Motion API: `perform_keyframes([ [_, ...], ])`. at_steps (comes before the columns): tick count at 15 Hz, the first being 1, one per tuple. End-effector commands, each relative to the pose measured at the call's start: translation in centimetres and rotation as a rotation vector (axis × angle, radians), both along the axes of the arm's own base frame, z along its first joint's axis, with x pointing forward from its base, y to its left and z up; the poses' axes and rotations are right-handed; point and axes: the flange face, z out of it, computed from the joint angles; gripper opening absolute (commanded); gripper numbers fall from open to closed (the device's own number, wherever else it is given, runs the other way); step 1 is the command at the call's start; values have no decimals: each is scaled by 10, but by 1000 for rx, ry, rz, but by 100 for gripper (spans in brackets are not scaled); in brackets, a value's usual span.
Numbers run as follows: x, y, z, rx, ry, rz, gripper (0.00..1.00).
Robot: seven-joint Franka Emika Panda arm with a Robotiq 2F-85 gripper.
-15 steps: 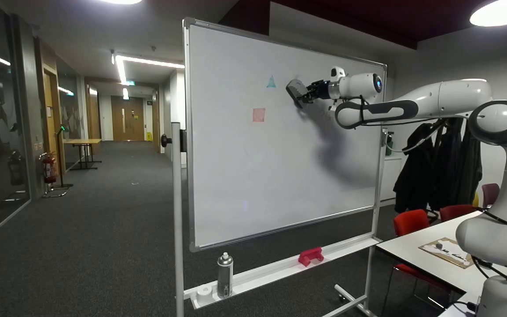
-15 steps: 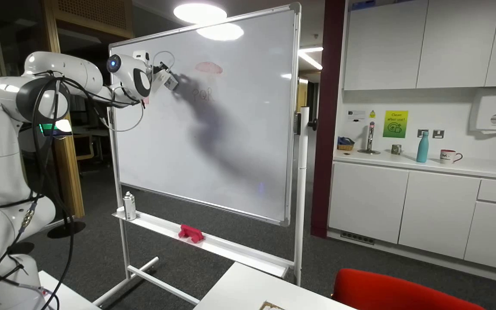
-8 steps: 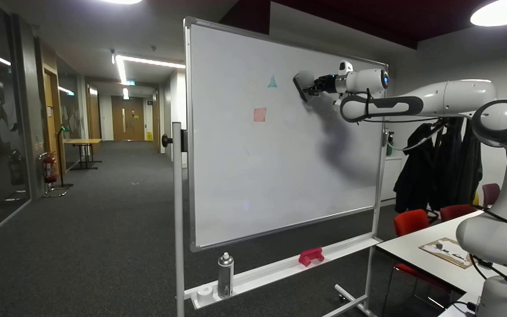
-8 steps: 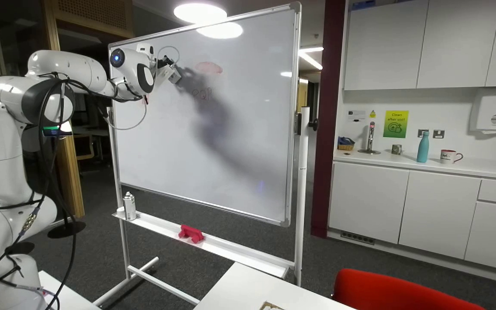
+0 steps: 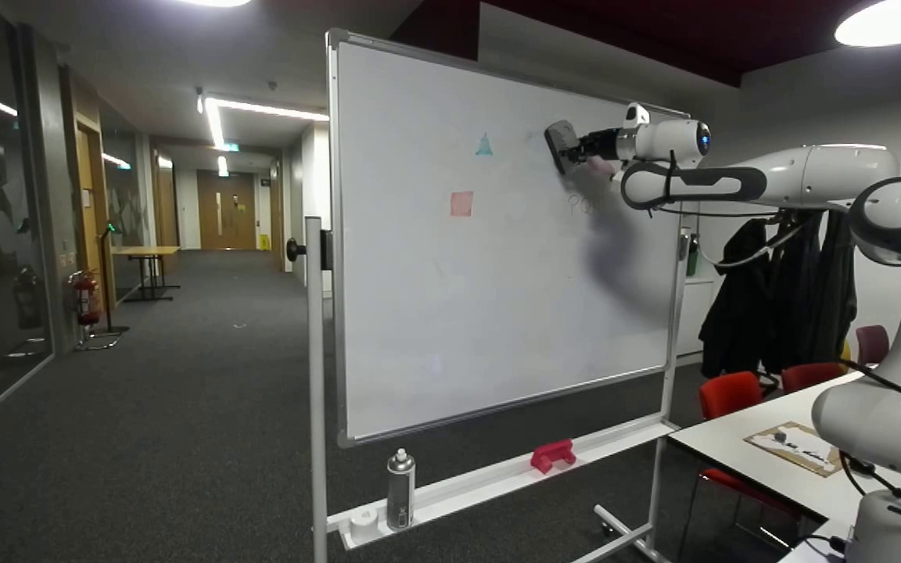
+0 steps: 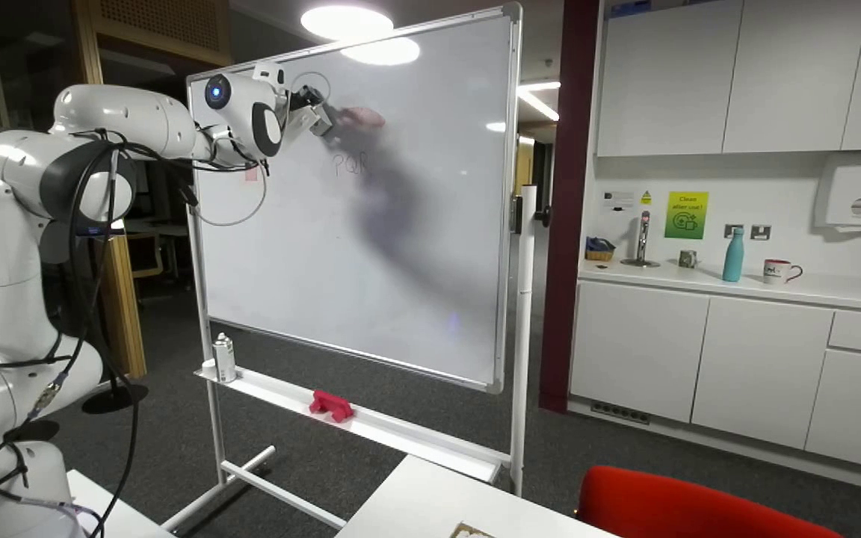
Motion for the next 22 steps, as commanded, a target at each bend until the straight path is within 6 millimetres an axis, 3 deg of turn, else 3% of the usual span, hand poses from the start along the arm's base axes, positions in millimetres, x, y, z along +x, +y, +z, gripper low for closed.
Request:
perform_keyframes([
  [1,-2,7,-6,-27,19,12,34],
  [13,-15,114,-64,-213,90,169,34],
  [16,-20,124,-65,-222,92,186,34],
  [22,-31,109,-25,-181,23,160,34],
])
